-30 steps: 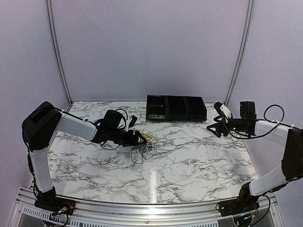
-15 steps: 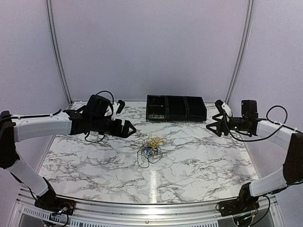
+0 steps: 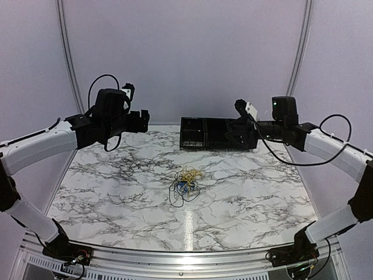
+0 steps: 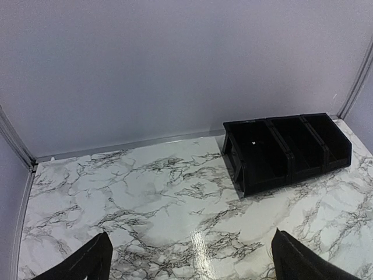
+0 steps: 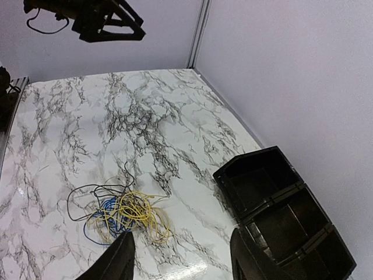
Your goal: Untangle the cables
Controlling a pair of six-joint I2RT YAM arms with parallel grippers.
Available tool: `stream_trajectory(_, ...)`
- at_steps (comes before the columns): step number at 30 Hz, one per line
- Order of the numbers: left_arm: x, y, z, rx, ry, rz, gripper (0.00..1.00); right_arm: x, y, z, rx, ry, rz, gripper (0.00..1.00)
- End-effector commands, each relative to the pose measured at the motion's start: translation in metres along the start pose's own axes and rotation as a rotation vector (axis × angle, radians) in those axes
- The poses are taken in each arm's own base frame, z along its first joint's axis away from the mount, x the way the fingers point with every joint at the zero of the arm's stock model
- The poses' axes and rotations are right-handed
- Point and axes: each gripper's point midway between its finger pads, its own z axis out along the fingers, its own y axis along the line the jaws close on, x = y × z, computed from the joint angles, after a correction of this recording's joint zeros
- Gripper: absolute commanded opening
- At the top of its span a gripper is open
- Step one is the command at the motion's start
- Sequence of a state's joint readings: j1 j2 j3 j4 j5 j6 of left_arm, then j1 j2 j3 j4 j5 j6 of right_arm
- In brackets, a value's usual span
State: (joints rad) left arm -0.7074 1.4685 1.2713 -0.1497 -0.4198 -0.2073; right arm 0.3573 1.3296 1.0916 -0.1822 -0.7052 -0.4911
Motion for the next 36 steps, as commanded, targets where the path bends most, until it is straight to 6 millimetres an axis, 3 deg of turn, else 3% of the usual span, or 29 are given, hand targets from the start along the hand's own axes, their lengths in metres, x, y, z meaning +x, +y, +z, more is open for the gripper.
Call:
stream_trajectory(1,0.019,0.001,0.022,-0.013,-0.013,0.054,0.98,0.019,0.005,0.041,-0.066,0.09,0.079,0.48)
stream_trajectory(4,0.05,-0.043,0.016,0.273,0.039,0.069,0.85,0.042,0.012,0.068,-0.116,0.203,0.081,0.35)
stream_trajectory(7,0.077,-0.061,0.018,0.38,0.128,0.054,0.67,0.07,0.018,0.09,-0.169,0.284,0.128,0.31)
stream_trajectory(11,0.091,-0.085,0.019,0.499,0.219,-0.005,0.66,0.098,0.026,0.113,-0.214,0.356,0.168,0.34)
stream_trajectory(16,0.086,-0.086,0.02,0.491,0.225,-0.054,0.74,0.114,0.041,0.138,-0.296,0.415,0.197,0.38)
stream_trajectory(23,0.079,-0.076,0.018,0.44,0.197,-0.062,0.75,0.131,0.043,0.162,-0.336,0.456,0.235,0.42)
stream_trajectory(36,0.086,-0.071,0.02,0.412,0.222,-0.062,0.76,0.138,0.045,0.179,-0.389,0.455,0.268,0.37)
